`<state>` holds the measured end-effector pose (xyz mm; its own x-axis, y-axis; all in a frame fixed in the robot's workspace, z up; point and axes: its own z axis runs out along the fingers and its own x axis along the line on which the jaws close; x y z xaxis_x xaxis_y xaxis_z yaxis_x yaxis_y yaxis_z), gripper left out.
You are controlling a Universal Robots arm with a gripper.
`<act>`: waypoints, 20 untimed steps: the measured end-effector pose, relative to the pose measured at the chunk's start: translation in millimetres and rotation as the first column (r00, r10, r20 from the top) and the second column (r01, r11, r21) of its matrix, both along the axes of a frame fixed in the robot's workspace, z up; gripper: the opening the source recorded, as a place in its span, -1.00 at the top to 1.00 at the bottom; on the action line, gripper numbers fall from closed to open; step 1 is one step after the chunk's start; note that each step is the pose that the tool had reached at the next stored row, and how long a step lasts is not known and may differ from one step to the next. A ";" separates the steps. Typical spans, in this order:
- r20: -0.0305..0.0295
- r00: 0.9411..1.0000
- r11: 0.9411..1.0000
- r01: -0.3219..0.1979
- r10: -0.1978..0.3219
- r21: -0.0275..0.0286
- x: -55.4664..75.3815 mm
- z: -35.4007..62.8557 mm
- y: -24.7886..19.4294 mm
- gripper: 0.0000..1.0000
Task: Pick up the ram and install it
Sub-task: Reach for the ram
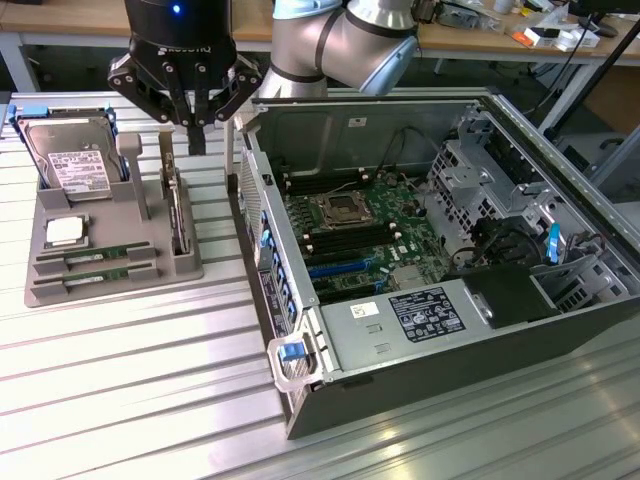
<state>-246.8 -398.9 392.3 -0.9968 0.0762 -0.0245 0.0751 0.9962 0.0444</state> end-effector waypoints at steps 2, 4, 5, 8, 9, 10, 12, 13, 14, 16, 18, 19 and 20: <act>0.000 1.000 1.000 0.000 0.000 0.000 -1.6 0.0 0.0 0.79; 0.000 1.000 1.000 0.000 0.000 0.000 -3.7 0.0 0.0 0.79; 0.000 1.000 1.000 0.000 0.000 0.000 -4.8 0.0 0.0 0.79; 0.000 1.000 1.000 0.000 0.000 0.000 -7.1 0.0 0.0 0.79; 0.000 1.000 1.000 0.000 0.000 0.000 -8.5 0.0 0.0 0.79; 0.000 1.000 1.000 0.000 0.000 0.000 -9.9 -0.1 0.0 0.79; 0.000 1.000 1.000 0.000 0.000 0.000 -12.6 0.0 0.0 0.79; 0.000 1.000 1.000 0.000 0.000 0.000 -13.8 -0.1 0.0 0.79; 0.000 1.000 1.000 0.000 0.000 0.000 -14.7 -0.1 0.0 0.79; 0.000 1.000 1.000 0.000 0.000 0.000 -16.6 -0.1 0.0 0.79; 0.000 1.000 1.000 0.000 0.000 0.000 -18.2 -0.1 0.0 0.79; 0.000 1.000 1.000 0.000 0.000 0.000 -19.4 -0.1 0.0 0.79; 0.000 1.000 1.000 0.000 0.000 0.000 -20.2 -0.1 0.0 0.79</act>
